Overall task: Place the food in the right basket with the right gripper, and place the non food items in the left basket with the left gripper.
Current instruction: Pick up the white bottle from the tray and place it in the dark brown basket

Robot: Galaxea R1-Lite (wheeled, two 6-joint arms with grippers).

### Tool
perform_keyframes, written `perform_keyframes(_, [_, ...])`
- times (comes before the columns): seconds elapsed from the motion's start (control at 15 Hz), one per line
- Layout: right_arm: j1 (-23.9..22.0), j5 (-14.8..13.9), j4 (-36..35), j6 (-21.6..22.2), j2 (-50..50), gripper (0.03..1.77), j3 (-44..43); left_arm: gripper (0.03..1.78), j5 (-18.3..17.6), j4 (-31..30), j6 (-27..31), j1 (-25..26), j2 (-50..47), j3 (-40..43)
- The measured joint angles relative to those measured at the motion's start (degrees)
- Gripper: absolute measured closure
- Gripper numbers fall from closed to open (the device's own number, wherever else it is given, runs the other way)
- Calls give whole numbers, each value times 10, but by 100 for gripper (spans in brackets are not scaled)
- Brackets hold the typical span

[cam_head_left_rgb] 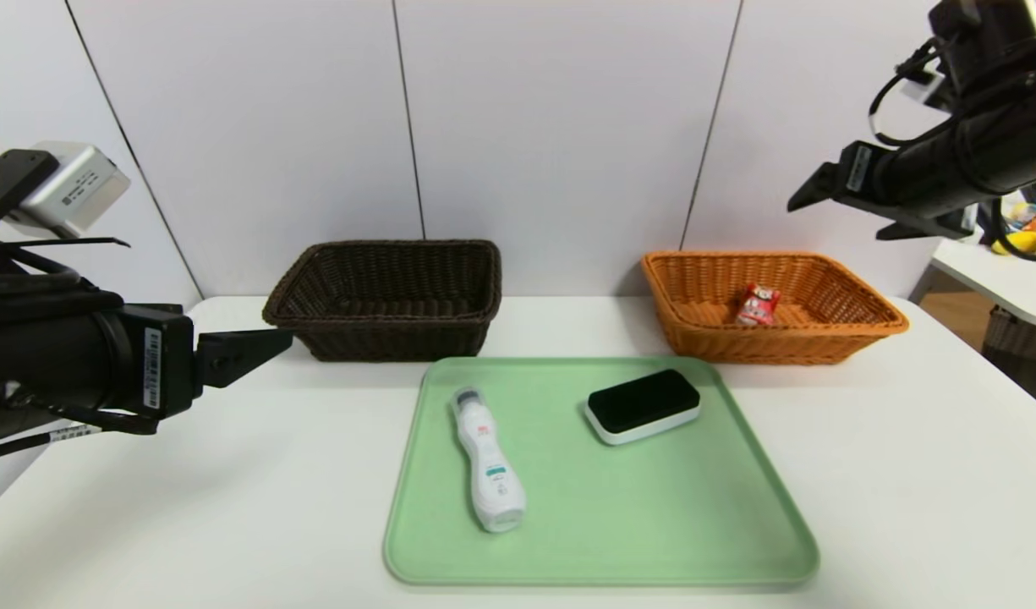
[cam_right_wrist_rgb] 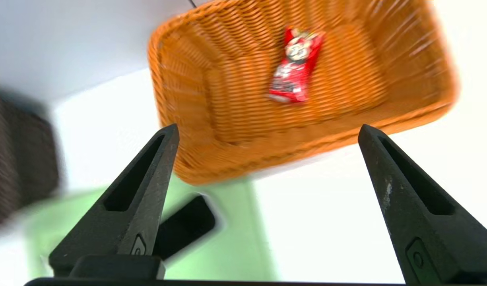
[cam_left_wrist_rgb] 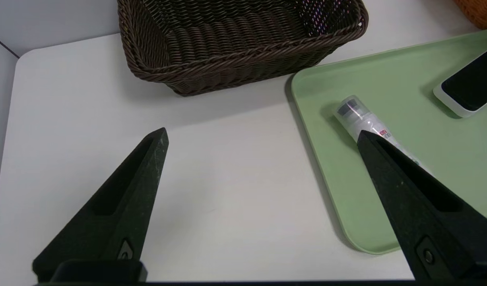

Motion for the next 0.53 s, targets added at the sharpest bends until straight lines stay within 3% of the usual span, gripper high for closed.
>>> perform_keyframes(0.13, [-3,-3,1,-124,-44,20,46,12,0,0,2,-2,4,-1])
perform_keyframes(0.27, [-4,-3,1,-204,-79,17,98,12,1,0,4,-8,6,-2])
perform_keyframes(0.53, [-3,-2,-5,-215,-131,14,180,12,20,7,-1,-19,20,-1])
